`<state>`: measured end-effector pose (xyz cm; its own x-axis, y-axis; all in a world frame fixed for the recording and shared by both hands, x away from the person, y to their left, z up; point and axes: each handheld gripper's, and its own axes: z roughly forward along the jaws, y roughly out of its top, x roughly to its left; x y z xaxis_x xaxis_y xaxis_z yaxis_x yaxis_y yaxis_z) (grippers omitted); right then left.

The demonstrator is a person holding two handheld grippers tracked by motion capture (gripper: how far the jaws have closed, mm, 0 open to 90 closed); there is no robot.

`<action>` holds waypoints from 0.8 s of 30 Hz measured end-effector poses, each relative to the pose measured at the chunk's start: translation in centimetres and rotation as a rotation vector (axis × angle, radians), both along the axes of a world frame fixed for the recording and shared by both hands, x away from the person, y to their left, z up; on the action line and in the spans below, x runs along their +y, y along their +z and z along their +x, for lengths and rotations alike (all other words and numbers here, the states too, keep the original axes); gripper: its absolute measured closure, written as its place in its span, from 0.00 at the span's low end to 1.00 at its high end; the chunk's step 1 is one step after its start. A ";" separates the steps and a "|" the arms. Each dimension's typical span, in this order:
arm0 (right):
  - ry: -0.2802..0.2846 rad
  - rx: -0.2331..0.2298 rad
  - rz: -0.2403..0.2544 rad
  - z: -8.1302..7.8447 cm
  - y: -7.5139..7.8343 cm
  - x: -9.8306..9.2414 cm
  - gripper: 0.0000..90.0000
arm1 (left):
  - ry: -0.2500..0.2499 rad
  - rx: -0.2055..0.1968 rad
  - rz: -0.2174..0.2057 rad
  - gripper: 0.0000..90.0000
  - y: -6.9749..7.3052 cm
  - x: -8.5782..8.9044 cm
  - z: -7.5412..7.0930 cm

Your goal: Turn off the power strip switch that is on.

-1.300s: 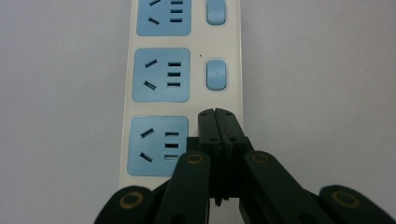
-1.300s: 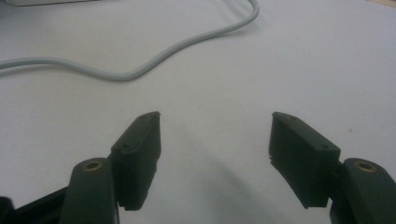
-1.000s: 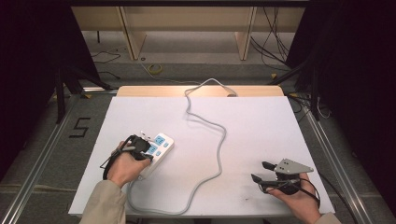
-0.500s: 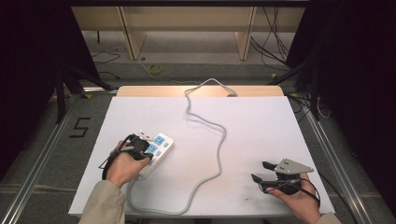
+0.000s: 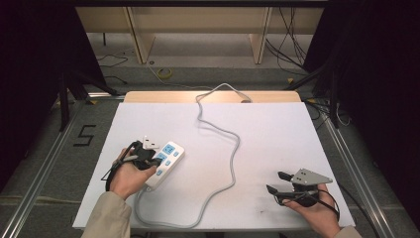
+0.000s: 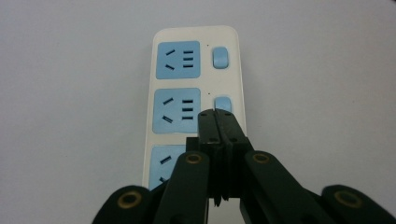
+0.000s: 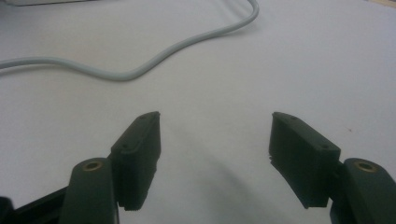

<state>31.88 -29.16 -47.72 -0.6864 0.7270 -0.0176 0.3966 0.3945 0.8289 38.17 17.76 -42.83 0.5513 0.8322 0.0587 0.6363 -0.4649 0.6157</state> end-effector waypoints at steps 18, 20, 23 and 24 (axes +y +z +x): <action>0.004 -0.004 0.001 0.0 0.0 0.0 0.39 | -0.010 -0.080 -0.066 0.88 0.3 1.0 -0.7; 0.006 -0.005 0.000 0.0 0.0 0.0 0.39 | -0.020 -0.087 -0.074 0.85 0.3 1.1 -0.7; 0.006 -0.004 0.001 0.0 0.0 0.0 0.39 | -0.021 -0.105 -0.079 0.82 0.4 1.2 -0.8; 0.006 -0.005 0.001 0.0 0.0 0.0 0.39 | -0.021 -0.108 -0.076 0.81 0.4 1.2 -0.9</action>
